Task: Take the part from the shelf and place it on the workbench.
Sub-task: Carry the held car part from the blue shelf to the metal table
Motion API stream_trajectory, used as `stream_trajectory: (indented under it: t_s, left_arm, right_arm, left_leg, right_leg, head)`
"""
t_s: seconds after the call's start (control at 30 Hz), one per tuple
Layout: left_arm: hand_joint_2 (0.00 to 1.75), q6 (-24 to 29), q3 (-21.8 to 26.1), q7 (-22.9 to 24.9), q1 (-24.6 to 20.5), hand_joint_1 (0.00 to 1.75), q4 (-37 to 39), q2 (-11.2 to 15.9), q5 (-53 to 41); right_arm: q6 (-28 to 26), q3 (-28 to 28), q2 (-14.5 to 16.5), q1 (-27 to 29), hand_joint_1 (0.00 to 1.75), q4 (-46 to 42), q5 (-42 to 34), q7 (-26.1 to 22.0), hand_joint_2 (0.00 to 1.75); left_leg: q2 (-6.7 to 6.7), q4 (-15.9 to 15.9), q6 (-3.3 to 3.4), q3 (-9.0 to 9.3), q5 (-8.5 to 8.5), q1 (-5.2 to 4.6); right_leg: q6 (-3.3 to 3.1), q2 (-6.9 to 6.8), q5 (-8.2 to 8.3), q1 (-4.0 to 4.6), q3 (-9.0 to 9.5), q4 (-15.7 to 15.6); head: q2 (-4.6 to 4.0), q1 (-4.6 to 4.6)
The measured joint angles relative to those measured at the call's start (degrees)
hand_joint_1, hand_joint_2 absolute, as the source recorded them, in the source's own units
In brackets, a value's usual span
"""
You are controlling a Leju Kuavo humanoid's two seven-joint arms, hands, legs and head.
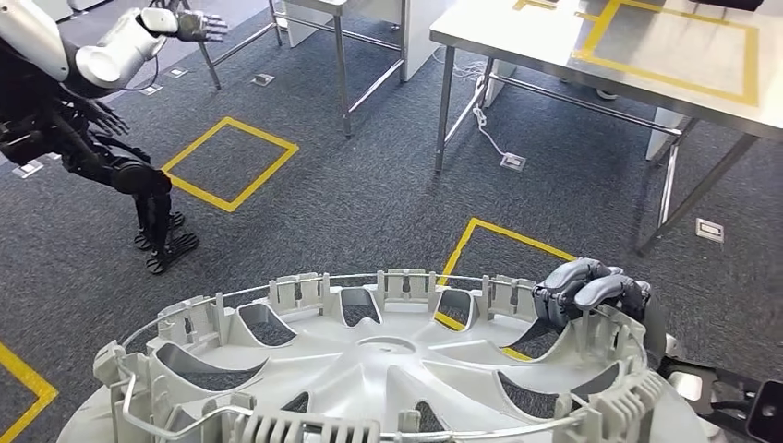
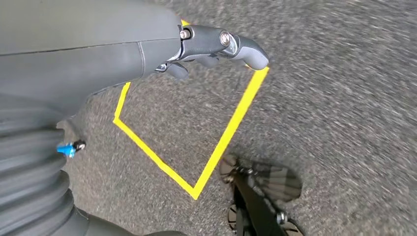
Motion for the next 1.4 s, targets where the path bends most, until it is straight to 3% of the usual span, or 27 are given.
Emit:
stream_trajectory:
  t_s: [0.07,0.1,0.13,0.2,0.27,0.33,0.4,0.43,0.47,0.5,0.57,0.63,0.7,0.73,0.8,0.87,0.9,0.93,0.97,1.0,1.07,1.13,1.2,1.23,1.3,1.37,1.4]
  left_arm:
    - [1.75,0.0,0.0,0.1,-0.1,0.0,0.0,0.0,0.0]
    - [1.75,0.0,0.0,0.2,-0.1,0.0,0.0,-0.1,0.0]
    - [1.75,0.0,0.0,0.3,-0.2,0.0,0.0,-0.1,0.0]
    - [1.75,0.0,0.0,0.3,-0.3,0.0,0.0,-0.2,0.0]
    - [1.75,0.0,0.0,0.3,-0.3,0.0,-0.1,-0.3,0.0]
    - [1.75,0.0,0.0,0.3,-0.2,0.0,-0.1,-0.3,0.0]
    - [1.75,0.0,0.0,0.2,-0.1,0.0,-0.2,-0.3,0.0]
    - [1.75,0.0,0.0,0.2,-0.1,0.0,-0.2,-0.3,0.0]
    - [1.75,0.0,0.0,0.1,-0.1,0.0,-0.2,-0.3,0.0]
    - [1.75,0.0,0.0,0.1,-0.1,0.0,-0.2,-0.3,0.0]
    - [1.75,0.0,0.0,0.0,-0.2,0.0,-0.2,-0.4,0.0]
    - [1.75,0.0,0.0,0.0,-0.3,0.0,-0.2,-0.4,0.0]
    - [1.75,0.0,0.0,-0.1,-0.3,0.0,-0.2,-0.5,0.0]
    - [1.75,-0.1,0.0,-0.1,-0.4,0.0,-0.2,-0.5,0.0]
    - [1.75,-0.2,0.0,-0.1,-0.4,0.0,-0.3,-0.5,0.0]
    - [1.75,-0.3,0.0,-0.1,-0.3,0.0,-0.2,-0.6,0.0]
    - [1.75,-0.4,0.0,0.0,-0.2,0.0,-0.2,-0.6,0.0]
    - [1.75,-0.4,0.0,0.0,-0.1,0.0,-0.3,-0.5,0.0]
    - [1.75,-0.4,0.0,0.0,0.0,0.0,-0.3,-0.5,0.0]
    - [1.75,-0.5,0.0,0.0,0.0,0.0,-0.3,-0.5,0.0]
    - [1.75,-0.5,0.0,-0.1,-0.1,0.0,-0.3,-0.5,0.0]
    - [1.75,-0.6,0.0,-0.1,-0.1,0.0,-0.3,-0.5,0.0]
    - [1.75,-0.9,0.0,-0.2,-0.2,0.0,-0.3,-0.5,0.0]
    - [1.75,-1.0,0.0,-0.2,-0.3,0.0,-0.3,-0.6,0.0]
    - [1.75,-1.2,0.0,-0.3,-0.3,0.0,-0.3,-0.6,0.0]
    - [1.75,-1.3,0.0,-0.3,-0.2,0.0,-0.4,-0.6,0.0]
    - [1.75,-1.3,0.0,-0.3,-0.1,0.0,-0.4,-0.6,0.0]
  right_arm:
    - [0.2,0.0,0.0,-0.2,1.75,0.0,0.0,0.0,1.75]
    - [0.4,0.0,0.0,-0.3,1.75,0.0,0.0,0.0,1.75]
    - [0.5,0.0,0.0,-0.3,1.75,0.0,0.0,0.0,1.75]
    - [0.6,0.0,0.0,-0.4,1.75,0.0,-0.1,0.0,1.75]
    - [0.6,0.0,0.0,-0.7,1.75,0.1,-0.1,0.0,1.75]
    - [0.6,-0.1,0.0,-1.0,1.75,0.1,-0.1,0.0,1.75]
    - [0.7,-0.1,0.0,-1.0,1.75,0.2,-0.1,0.0,1.75]
    - [0.7,-0.1,0.0,-0.9,1.75,0.2,-0.1,0.0,1.75]
    - [0.7,-0.1,0.0,-0.9,1.75,0.2,0.0,0.0,1.75]
    - [0.8,-0.1,0.0,-0.9,1.75,0.3,0.0,0.0,1.75]
    - [0.8,-0.1,0.0,-1.0,1.75,0.3,0.0,0.0,1.75]
    - [0.8,-0.1,0.0,-1.0,1.75,0.3,0.0,0.0,1.75]
    - [0.8,-0.2,0.0,-1.0,1.75,0.3,0.0,0.0,1.75]
    - [0.8,-0.2,0.0,-0.9,1.75,0.3,0.0,-0.1,1.75]
    - [0.8,-0.2,0.1,-0.9,1.75,0.2,0.0,-0.1,1.75]
    - [0.8,-0.2,0.3,-0.9,1.75,0.3,-0.1,-0.1,1.75]
    - [0.9,-0.2,0.4,-0.8,1.75,0.3,-0.1,0.0,1.75]
    - [0.9,-0.1,0.4,-0.7,1.75,0.3,0.0,0.0,1.75]
    - [0.9,-0.1,0.4,-0.7,1.75,0.3,0.0,0.0,1.75]
    - [0.9,-0.1,0.4,-0.7,1.75,0.3,0.0,0.0,1.75]
    - [1.0,-0.1,0.5,-0.7,1.75,0.3,0.0,0.0,1.75]
    - [1.0,-0.1,0.5,-0.7,1.75,0.3,0.0,0.0,1.75]
    - [1.2,-0.1,0.5,-0.6,1.75,0.3,0.1,0.0,1.75]
    - [1.3,-0.2,0.5,-0.6,1.75,0.3,0.3,0.0,1.75]
    - [1.5,-0.3,0.5,-0.7,1.75,0.3,0.6,0.0,1.75]
    - [1.6,-0.4,0.5,-0.8,1.75,0.3,0.7,0.0,1.75]
    - [1.6,-0.5,0.5,-0.8,1.75,0.3,0.7,0.0,1.75]
  left_leg:
    - [-2.16,-6.7,-0.06,2.86,2.9,0.41]
    - [-2.87,-8.6,0.15,3.68,3.36,0.5]
    - [-3.14,-9.1,0.52,3.85,3.2,0.44]
    - [-2.05,-9.2,1.43,3.92,3.37,0.34]
    - [-1.03,-9.4,2.1,3.96,3.52,0.49]
    - [0.12,-9.5,2.55,3.96,3.49,0.41]
    - [1.43,-9.4,2.77,3.96,3.35,0.21]
    - [2.07,-9.4,2.81,4.0,3.26,0.14]
    - [2.69,-9.4,2.8,4.09,3.16,0.08]
    - [3.29,-9.4,2.77,4.25,3.04,0.03]
    - [4.35,-9.5,2.53,4.66,2.74,-0.15]
    - [5.3,-9.6,2.02,4.98,2.46,-0.3]
    - [6.41,-9.9,1.38,5.41,2.26,-0.41]
    - [6.29,-9.8,1.06,5.61,2.03,-0.39]
    - [4.05,-6.9,0.55,4.55,0.15,-0.34]
    - [1.31,0.3,0.22,0.99,-3.21,-0.15]
    - [0.84,3.7,0.07,-0.88,-4.31,-0.11]
    - [0.67,5.5,-0.04,-2.05,-4.34,-0.09]
    - [0.59,5.1,-0.1,-2.25,-3.26,-0.07]
    - [0.39,2.6,-0.14,-1.36,-1.23,-0.01]
    - [-1.49,-5.0,-0.19,1.81,2.65,0.31]
    - [-3.02,-9.2,0.15,3.56,3.84,0.47]
    - [-2.49,-9.4,0.99,3.64,3.7,0.32]
    - [-2.1,-9.5,1.39,3.72,3.8,0.31]
    - [-1.4,-9.7,2.1,3.89,3.94,0.43]
    - [-0.74,-9.7,2.49,3.88,3.83,0.33]
    - [-0.4,-9.7,2.56,3.87,3.74,0.28]
  right_leg:
    - [0.71,1.32,-0.44,-0.14,-0.27,0.8]
    - [1.07,1.86,-0.58,-0.12,-0.5,1.1]
    - [1.43,2.36,-0.59,-0.13,-0.73,1.2]
    - [2.01,3.07,-0.42,-0.22,-1.02,1.2]
    - [2.48,1.24,-1.35,-0.13,-1.9,2.8]
    - [2.9,-1.96,-4.36,-0.08,-4.92,8.8]
    - [3.15,-3.21,-6.92,-0.21,-8.6,15.8]
    - [3.12,-3.37,-6.83,-0.22,-9.34,17.0]
    - [2.99,-3.5,-5.76,-0.19,-8.99,16.1]
    - [2.72,-3.89,-3.92,-0.08,-7.47,13.1]
    - [1.84,-6.06,-0.84,0.51,-3.35,5.2]
    - [1.11,-7.26,-0.07,1.14,-1.47,1.3]
    - [0.67,-6.03,0.0,1.18,-1.45,0.8]
    - [0.44,-5.44,0.19,0.98,-1.23,0.5]
    - [-0.09,-4.34,0.56,0.4,-0.64,-0.2]
    - [-0.4,-3.2,0.58,0.17,-0.51,-0.3]
    - [-0.45,-2.49,0.54,0.14,-0.5,-0.3]
    - [-0.44,-1.76,0.48,0.12,-0.49,-0.2]
    - [-0.37,-1.04,0.42,0.08,-0.45,-0.1]
    - [-0.22,-0.32,0.33,-0.01,-0.39,0.0]
    - [0.36,1.02,-0.05,-0.09,-0.46,0.6]
    - [1.1,2.14,-0.33,-0.07,-0.78,1.1]
    - [1.81,2.94,-0.28,-0.22,-1.0,1.0]
    - [2.11,2.55,-0.34,-0.28,-1.06,1.1]
    - [2.65,-0.06,-1.98,-0.25,-2.35,3.9]
    - [3.12,-2.8,-5.46,-0.28,-5.84,11.0]
    - [3.28,-3.23,-6.87,-0.36,-7.79,14.7]
  head:
    - [0.0,-0.13]
    - [0.0,-0.16]
    - [0.0,-0.2]
    - [0.0,-0.19]
    - [0.0,0.17]
    - [0.0,0.72]
    - [0.0,0.91]
    - [0.0,0.92]
    - [0.0,0.93]
    - [0.0,0.95]
    - [0.0,0.95]
    - [0.0,0.93]
    - [0.0,0.91]
    - [0.0,0.91]
    - [0.0,0.66]
    - [0.0,0.28]
    - [0.0,0.16]
    - [0.0,0.09]
    - [0.0,0.05]
    - [0.0,0.01]
    - [0.0,-0.14]
    - [0.0,-0.19]
    - [0.0,-0.15]
    - [0.0,-0.15]
    - [0.0,0.19]
    - [0.0,0.57]
    - [0.0,0.61]
